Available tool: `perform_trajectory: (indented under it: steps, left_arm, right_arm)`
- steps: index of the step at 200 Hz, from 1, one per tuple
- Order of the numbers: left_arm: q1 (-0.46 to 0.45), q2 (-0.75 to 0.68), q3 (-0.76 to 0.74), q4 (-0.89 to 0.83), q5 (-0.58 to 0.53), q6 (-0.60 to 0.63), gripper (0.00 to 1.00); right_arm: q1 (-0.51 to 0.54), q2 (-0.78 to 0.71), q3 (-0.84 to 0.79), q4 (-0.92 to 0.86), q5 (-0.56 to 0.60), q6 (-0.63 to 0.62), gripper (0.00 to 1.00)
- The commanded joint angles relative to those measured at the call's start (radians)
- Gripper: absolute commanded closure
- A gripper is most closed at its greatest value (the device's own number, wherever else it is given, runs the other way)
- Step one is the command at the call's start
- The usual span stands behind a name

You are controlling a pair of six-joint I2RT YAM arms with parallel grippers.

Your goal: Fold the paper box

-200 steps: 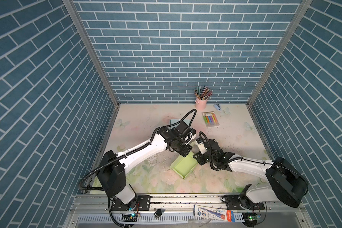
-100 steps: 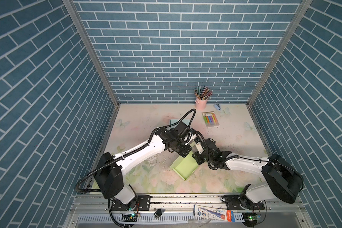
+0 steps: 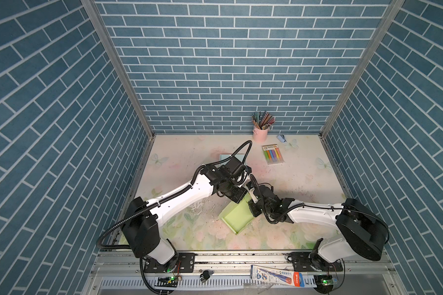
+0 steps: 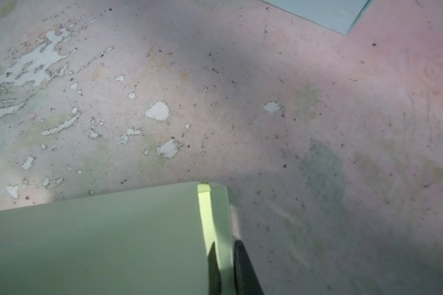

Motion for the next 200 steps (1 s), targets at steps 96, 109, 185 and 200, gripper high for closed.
perform_trajectory:
  steps: [96, 109, 185, 200]
  left_arm:
    - [-0.012, -0.038, -0.054, 0.024, -0.038, 0.035, 1.00]
    - [-0.013, -0.037, -0.059, 0.023, -0.041, 0.038, 1.00]
    - [-0.011, -0.035, -0.052, 0.011, -0.051, 0.049, 1.00]
    - [-0.012, -0.031, -0.047, 0.010, -0.050, 0.050, 1.00]
  right_arm:
    - [0.027, -0.042, -0.026, -0.055, 0.111, 0.030, 0.78]
    - [0.023, -0.068, -0.035, -0.046, 0.096, 0.035, 0.77]
    - [-0.028, -0.198, -0.095, 0.015, -0.007, 0.055, 0.71]
    - [-0.028, -0.228, -0.101, 0.026, -0.016, 0.045, 0.68]
